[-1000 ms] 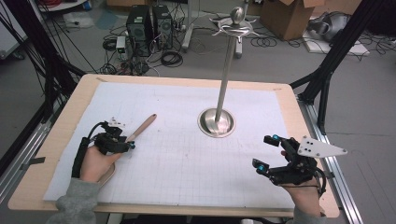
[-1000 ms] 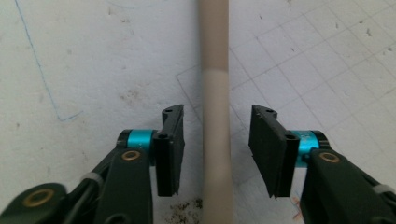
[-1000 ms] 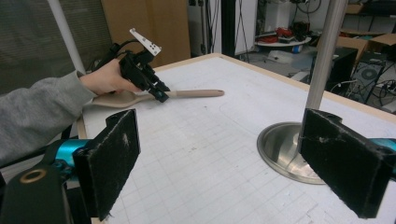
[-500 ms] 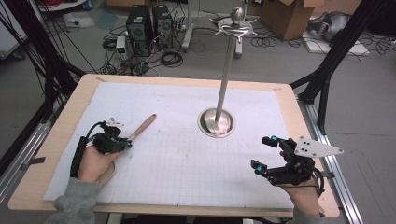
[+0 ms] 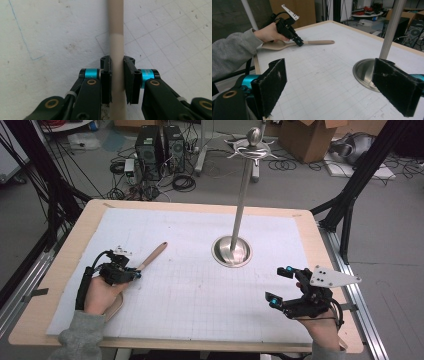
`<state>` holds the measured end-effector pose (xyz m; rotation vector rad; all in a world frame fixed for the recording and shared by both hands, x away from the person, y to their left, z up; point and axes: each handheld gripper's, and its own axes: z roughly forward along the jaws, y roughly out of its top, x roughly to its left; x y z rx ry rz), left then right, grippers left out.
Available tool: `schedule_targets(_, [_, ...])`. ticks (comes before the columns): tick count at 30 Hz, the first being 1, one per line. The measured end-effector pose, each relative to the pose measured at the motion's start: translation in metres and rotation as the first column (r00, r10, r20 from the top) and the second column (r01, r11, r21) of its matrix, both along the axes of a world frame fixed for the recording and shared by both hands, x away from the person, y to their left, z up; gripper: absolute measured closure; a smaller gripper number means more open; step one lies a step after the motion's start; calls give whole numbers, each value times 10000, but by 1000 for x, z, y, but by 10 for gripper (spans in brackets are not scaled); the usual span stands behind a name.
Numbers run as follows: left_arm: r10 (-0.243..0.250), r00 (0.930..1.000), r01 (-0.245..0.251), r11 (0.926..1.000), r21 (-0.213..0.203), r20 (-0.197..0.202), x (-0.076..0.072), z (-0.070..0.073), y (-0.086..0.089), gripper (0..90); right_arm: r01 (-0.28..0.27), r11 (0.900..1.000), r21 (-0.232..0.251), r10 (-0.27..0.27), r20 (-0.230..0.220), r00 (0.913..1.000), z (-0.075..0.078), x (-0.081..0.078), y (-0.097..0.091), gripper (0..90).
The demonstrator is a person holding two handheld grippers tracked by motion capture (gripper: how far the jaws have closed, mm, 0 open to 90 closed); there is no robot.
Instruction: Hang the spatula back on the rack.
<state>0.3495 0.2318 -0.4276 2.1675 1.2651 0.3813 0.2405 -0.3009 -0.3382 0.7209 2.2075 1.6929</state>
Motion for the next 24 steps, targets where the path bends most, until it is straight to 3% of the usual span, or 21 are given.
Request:
schedule_targets(14, [243,9997,-244,9997,64,102,-1,2,1,780,36,10000,51,-36,67,10000,-1,0,-3,115])
schedule_targets(24, [-27,9984,58,9985,-535,565,-7,16,7,780,34,10000,73,-35,246,9997,0,1,-2,115])
